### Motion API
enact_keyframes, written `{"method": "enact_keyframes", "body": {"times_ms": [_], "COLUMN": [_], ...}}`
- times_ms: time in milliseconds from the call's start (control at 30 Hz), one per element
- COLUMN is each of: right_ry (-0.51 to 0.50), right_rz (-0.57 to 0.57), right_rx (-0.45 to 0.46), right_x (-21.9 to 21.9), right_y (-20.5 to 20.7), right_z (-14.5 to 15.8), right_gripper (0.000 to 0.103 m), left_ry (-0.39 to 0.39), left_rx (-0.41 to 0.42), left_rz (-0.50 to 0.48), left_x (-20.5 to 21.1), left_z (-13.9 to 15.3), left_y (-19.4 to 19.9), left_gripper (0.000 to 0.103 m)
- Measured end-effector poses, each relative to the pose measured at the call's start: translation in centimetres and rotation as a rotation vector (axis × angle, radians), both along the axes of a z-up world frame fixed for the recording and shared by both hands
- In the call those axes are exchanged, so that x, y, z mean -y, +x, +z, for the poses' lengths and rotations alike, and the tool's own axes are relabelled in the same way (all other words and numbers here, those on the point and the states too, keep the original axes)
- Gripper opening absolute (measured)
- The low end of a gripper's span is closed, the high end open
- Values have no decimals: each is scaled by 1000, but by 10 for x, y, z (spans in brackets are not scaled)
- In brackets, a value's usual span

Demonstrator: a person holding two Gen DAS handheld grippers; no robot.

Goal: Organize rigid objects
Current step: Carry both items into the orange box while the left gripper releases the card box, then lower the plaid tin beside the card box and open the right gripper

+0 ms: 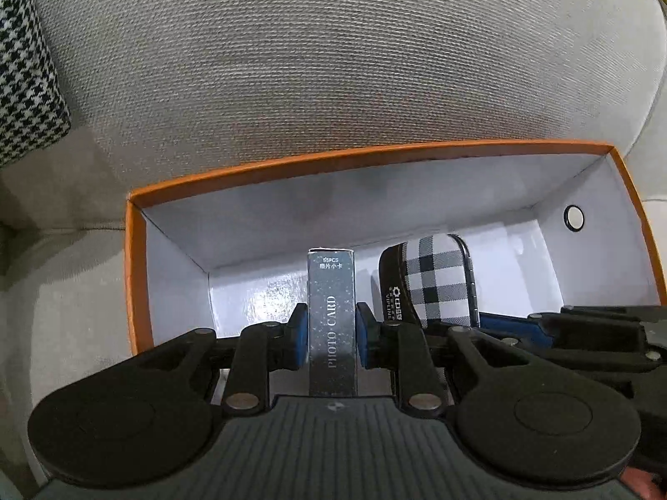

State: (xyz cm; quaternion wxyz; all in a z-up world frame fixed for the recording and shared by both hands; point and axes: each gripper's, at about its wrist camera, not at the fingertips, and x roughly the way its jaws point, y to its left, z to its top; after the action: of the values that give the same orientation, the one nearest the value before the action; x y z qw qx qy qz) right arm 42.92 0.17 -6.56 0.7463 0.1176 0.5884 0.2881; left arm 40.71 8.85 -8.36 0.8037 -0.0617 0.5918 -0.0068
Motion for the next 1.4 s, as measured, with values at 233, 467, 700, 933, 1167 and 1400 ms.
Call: {"method": "enact_keyframes", "body": {"times_ms": [233, 467, 700, 933, 1167, 1400], "right_ry": [48, 67, 7, -38, -1, -173], "right_rz": [31, 68, 72, 55, 11, 82], "right_rx": [12, 28, 28, 1, -20, 38], "right_x": [-13, -31, -37, -42, -42, -40], "right_y": [-5, -12, -11, 2, 12, 12], "right_z": [11, 19, 15, 3, -8, -13], "right_gripper": [19, 19, 19, 19, 19, 33], "left_ry": [-15, -126, -262, -333, -335, -356], "left_rx": [152, 305, 272, 286, 325, 365], "left_rz": [-25, 145, 248, 295, 304, 347], "left_x": [-15, -64, -85, -94, -96, -97], "left_z": [39, 68, 44, 35, 34, 28], "left_y": [-27, -81, -119, -137, -127, -140], "left_gripper": [29, 29, 29, 15, 15, 15]}}
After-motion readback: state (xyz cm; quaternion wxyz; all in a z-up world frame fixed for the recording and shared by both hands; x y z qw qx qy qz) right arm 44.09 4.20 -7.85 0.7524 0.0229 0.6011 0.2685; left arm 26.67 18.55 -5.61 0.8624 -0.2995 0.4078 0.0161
